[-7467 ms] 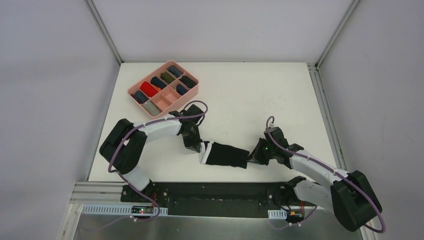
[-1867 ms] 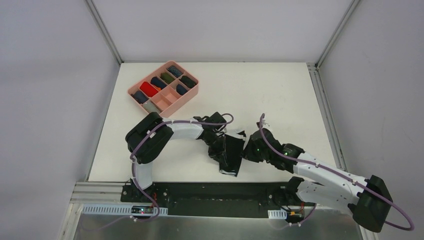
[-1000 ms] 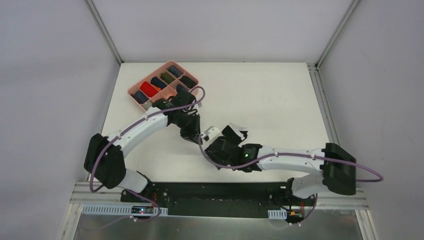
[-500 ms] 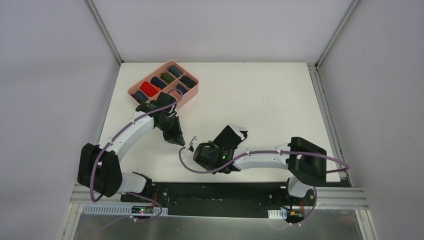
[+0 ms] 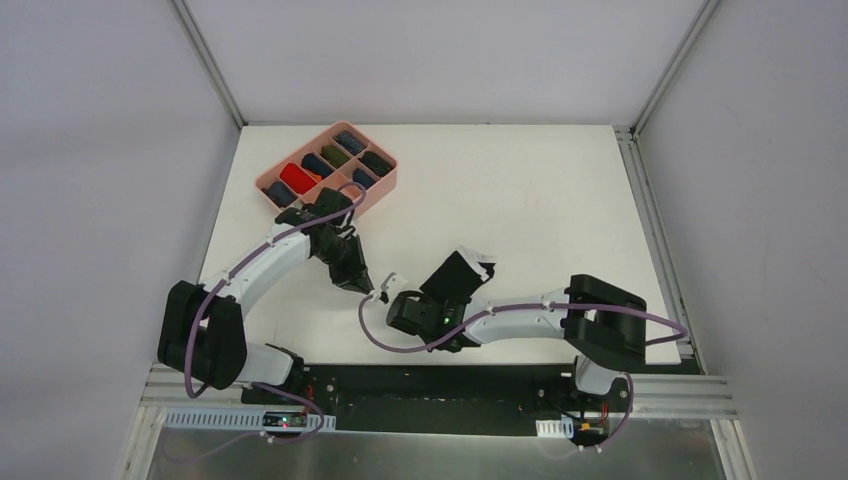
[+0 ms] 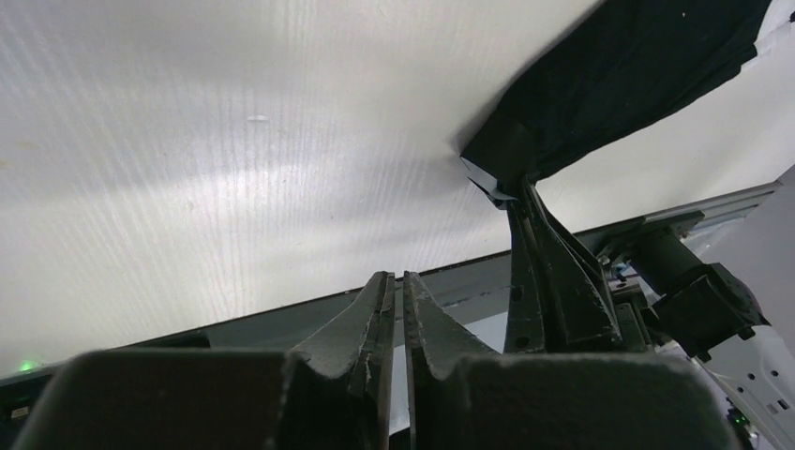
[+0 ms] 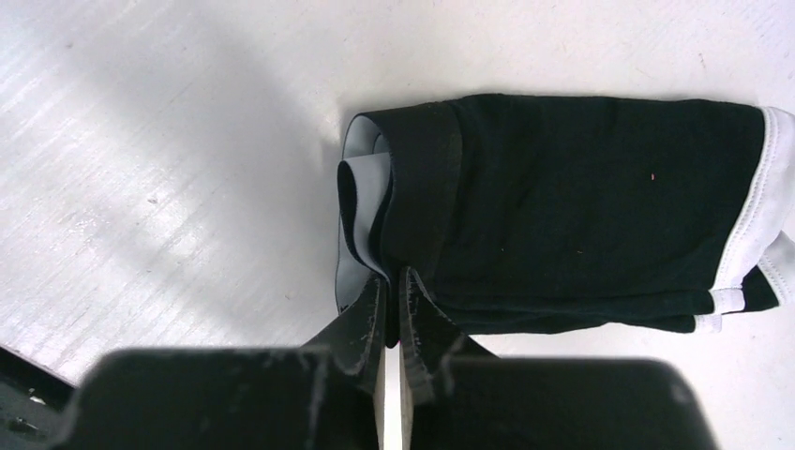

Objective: Roll the underwear
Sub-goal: Roll the underwear to the center of the board.

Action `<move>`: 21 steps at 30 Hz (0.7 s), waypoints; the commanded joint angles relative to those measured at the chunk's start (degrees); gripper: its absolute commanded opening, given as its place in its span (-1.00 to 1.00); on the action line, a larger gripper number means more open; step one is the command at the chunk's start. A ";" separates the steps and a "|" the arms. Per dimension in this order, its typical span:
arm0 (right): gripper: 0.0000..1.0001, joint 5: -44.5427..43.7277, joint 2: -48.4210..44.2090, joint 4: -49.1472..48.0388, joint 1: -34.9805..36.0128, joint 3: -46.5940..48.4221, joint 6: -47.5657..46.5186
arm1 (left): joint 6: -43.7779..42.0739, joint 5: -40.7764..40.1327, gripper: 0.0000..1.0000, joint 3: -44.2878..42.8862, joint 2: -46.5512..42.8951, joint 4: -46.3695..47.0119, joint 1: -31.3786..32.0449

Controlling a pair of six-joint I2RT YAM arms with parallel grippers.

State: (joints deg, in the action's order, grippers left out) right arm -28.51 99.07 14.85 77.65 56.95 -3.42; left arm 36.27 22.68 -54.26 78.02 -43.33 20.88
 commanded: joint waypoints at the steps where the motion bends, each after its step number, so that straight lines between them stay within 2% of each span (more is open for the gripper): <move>1: -1.00 4.60 -2.35 -3.36 -1.17 -4.07 2.50 | 2.87 3.53 -0.78 1.88 0.54 1.74 -0.32; 3: -1.00 8.67 -4.27 -5.10 -2.66 -5.75 3.17 | 4.72 4.63 -0.67 3.23 0.07 3.42 -0.32; 7: -1.00 19.29 -7.97 -9.38 -6.44 -9.70 6.29 | 8.53 7.87 -0.17 6.99 -0.97 9.02 -0.10; 10: -1.00 26.20 -10.15 -12.37 -9.15 -12.23 8.22 | 11.86 9.44 0.08 11.26 -1.51 16.34 0.17; 12: -1.00 30.79 -11.19 -14.42 -10.66 -13.94 10.03 | 13.58 9.81 0.44 14.74 -1.96 23.01 1.18; 13: -1.00 32.95 -11.52 -15.91 -11.40 -14.72 10.79 | 14.05 9.88 0.54 16.39 -1.75 25.49 1.54; 18: -1.00 40.05 -12.78 -19.71 -15.03 -17.26 14.39 | 16.20 12.67 0.74 19.83 1.78 35.04 3.18; 21: -1.00 43.81 -13.48 -22.80 -17.76 -19.07 16.74 | 19.54 13.44 0.78 21.20 4.17 41.09 5.65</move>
State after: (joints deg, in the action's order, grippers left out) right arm 5.65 87.11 -4.95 62.48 40.69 8.43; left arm 51.27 33.52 -34.81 79.70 -14.15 23.77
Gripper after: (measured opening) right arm 0.025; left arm 0.881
